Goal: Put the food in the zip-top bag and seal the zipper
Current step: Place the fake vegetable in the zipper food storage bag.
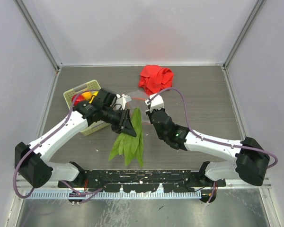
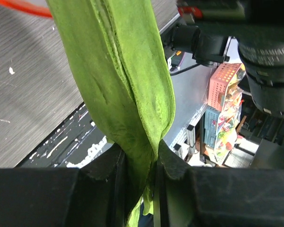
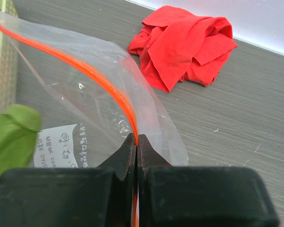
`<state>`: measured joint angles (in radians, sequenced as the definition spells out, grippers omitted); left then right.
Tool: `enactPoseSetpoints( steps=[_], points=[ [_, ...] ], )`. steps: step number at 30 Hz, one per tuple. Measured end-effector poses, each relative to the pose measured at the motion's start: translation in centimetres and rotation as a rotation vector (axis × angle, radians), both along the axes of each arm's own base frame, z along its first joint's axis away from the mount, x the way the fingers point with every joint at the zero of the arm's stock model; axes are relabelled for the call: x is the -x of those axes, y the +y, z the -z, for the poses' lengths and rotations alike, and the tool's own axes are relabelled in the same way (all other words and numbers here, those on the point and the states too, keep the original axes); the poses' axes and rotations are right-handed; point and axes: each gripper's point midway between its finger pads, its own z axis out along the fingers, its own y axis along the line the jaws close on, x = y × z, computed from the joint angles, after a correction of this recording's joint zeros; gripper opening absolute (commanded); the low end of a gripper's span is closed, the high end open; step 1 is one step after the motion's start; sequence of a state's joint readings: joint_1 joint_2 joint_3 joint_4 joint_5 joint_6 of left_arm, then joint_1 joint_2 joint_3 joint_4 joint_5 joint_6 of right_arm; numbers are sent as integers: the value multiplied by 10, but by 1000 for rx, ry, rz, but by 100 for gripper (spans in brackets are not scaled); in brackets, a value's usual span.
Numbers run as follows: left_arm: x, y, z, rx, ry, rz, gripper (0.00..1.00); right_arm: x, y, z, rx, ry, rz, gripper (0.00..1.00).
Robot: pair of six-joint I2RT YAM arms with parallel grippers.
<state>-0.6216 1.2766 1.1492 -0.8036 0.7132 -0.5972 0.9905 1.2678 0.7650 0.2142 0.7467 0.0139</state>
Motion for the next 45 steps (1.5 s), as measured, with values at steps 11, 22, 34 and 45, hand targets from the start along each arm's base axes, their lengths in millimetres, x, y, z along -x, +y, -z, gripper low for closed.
enactPoseSetpoints(
  steps=[11, 22, 34, 45],
  points=[
    [-20, -18, 28, -38, 103, -20, 19, 8, 5, 3, -32, -5, -72, 1],
    [-56, -18, 23, -15, 113, -120, 29, 19, 14, 11, -46, -2, -174, 1],
    [-81, -17, 43, -85, 155, -221, 42, 27, 28, 9, -84, 10, -259, 1],
    [-94, -10, 50, -141, 138, -320, 53, 28, 36, 0, -188, 52, -247, 1]
  ],
)
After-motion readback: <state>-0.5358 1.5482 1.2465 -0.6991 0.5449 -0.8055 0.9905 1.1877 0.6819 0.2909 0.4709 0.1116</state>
